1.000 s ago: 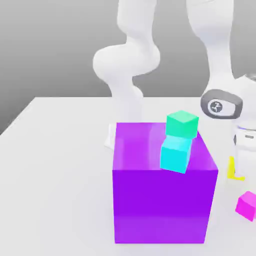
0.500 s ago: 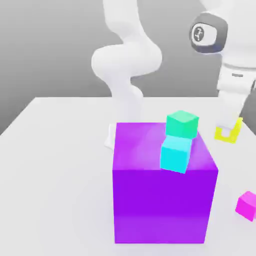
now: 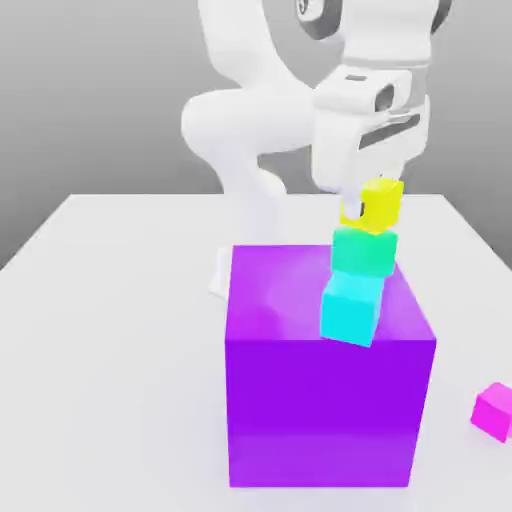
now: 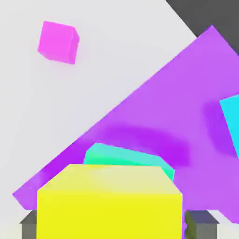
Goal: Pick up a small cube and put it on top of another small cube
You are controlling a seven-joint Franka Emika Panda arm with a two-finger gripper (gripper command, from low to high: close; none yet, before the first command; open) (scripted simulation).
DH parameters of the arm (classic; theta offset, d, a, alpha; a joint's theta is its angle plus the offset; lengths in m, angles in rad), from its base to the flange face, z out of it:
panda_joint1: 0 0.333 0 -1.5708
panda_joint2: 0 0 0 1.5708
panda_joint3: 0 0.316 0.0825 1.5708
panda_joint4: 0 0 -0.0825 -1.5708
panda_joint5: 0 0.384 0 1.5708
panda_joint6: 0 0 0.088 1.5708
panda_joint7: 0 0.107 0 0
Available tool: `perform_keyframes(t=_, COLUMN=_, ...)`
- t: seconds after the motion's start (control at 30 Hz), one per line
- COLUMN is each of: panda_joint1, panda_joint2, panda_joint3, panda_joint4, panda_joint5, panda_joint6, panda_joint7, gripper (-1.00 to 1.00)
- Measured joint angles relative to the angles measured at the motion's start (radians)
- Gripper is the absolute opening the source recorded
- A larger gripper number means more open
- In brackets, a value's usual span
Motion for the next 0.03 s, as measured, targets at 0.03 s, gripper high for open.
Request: perform_keyframes(t=0.03, panda_joint1=0.0, panda_joint2=0.0, panda_joint3=0.0, panda_joint4=0.0, panda_joint5=0.0, panda_joint6=0.0, panda_joint7=0.0, gripper=1.0)
